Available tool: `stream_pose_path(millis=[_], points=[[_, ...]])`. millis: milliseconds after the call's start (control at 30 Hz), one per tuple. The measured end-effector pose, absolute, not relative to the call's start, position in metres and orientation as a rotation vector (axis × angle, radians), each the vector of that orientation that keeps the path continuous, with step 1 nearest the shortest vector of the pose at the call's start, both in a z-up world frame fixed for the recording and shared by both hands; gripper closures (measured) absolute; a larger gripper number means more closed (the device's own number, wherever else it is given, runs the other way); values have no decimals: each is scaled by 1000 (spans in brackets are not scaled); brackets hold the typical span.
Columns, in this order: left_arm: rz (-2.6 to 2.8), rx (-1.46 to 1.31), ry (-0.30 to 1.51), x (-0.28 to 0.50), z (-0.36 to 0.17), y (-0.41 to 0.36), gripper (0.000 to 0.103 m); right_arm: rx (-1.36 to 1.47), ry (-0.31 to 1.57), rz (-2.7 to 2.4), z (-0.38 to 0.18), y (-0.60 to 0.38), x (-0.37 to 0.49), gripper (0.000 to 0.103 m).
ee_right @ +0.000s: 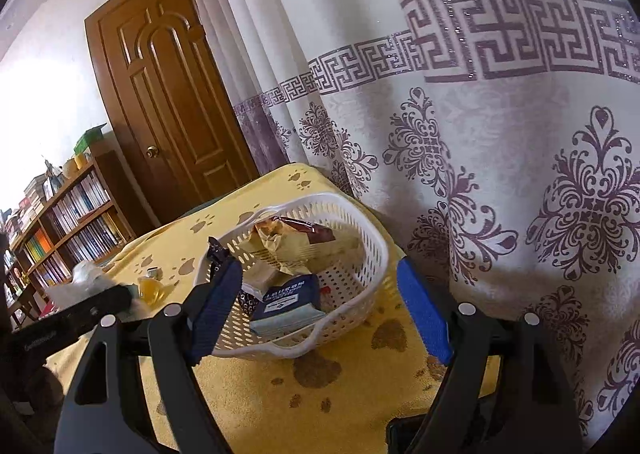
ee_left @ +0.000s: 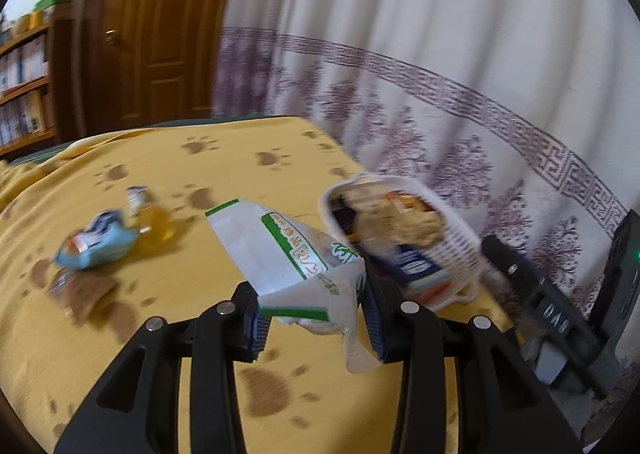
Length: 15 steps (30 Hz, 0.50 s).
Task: Organize snacks
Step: 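Carry the white-green bread bag into the basket and open the left tool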
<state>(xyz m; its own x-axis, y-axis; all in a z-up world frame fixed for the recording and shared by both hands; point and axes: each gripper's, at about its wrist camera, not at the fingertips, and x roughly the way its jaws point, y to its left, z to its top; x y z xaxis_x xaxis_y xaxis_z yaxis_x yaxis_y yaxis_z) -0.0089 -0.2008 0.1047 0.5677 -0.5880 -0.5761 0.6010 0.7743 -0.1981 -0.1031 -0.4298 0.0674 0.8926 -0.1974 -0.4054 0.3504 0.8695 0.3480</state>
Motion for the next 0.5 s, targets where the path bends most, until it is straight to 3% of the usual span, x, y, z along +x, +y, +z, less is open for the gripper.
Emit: stream_pose_path(millis=[400, 467, 500], points=[[-847, 30, 676, -3, 101, -269, 61, 457, 362, -310, 64, -443, -110, 22], [-850, 14, 678, 1, 100, -272, 37, 458, 361, -312, 64, -442, -110, 22], [-834, -2, 669, 3, 99, -271, 34, 459, 362, -315, 65, -443, -110, 22]])
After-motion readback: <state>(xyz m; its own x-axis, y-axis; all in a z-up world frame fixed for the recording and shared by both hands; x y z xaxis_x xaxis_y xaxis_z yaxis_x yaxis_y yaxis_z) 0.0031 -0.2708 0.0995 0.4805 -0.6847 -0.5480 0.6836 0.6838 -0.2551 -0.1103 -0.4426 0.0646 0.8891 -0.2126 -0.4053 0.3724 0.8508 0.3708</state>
